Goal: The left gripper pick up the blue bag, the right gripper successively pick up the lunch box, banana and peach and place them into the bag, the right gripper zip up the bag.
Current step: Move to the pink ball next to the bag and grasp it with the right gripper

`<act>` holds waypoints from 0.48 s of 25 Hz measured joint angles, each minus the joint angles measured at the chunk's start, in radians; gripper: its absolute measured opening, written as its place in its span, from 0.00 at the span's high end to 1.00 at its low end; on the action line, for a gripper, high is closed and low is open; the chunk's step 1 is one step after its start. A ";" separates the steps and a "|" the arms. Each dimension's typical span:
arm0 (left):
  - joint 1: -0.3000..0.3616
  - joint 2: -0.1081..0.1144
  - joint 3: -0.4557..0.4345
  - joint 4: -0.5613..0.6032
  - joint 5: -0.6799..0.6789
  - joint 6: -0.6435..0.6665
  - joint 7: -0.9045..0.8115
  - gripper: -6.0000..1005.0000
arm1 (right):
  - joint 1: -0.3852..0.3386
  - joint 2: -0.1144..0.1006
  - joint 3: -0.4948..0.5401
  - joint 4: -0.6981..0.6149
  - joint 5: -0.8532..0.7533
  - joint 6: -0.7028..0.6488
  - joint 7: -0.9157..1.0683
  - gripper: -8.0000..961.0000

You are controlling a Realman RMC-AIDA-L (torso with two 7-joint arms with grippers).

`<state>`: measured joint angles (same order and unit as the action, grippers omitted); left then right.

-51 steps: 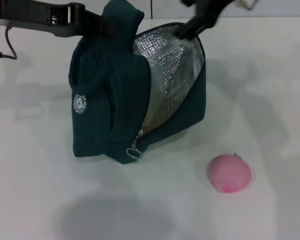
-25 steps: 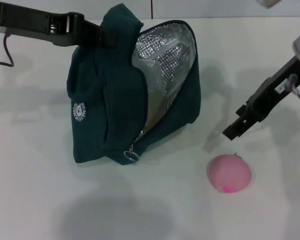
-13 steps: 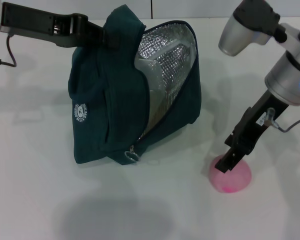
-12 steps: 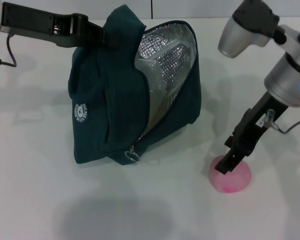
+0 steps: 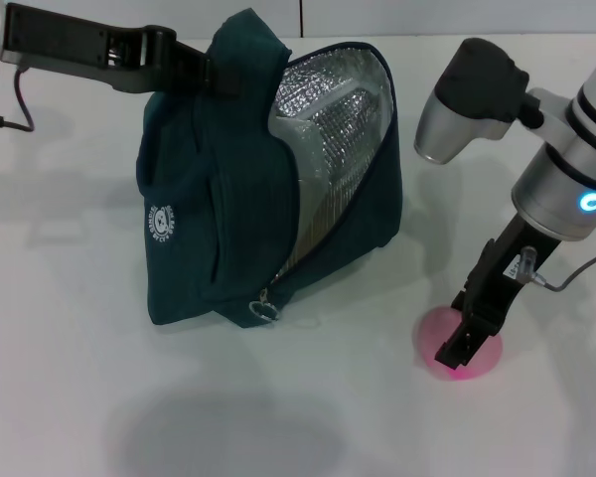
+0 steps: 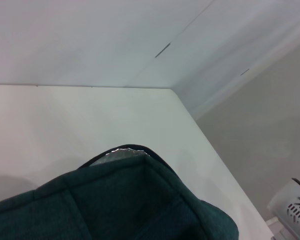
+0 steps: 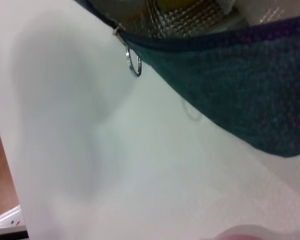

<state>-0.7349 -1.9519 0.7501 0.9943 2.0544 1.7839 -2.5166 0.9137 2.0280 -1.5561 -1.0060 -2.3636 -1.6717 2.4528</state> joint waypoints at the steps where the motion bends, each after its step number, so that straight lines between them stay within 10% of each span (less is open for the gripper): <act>1: 0.000 0.000 0.000 0.000 0.000 0.000 0.000 0.95 | 0.000 0.000 -0.006 -0.001 0.000 0.001 0.000 0.22; 12: 0.008 0.001 0.000 0.005 -0.005 0.000 0.000 0.95 | 0.003 -0.004 -0.030 -0.037 -0.013 -0.009 0.000 0.41</act>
<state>-0.7271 -1.9511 0.7501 0.9988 2.0497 1.7839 -2.5165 0.9166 2.0236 -1.5862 -1.0435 -2.3765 -1.6808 2.4526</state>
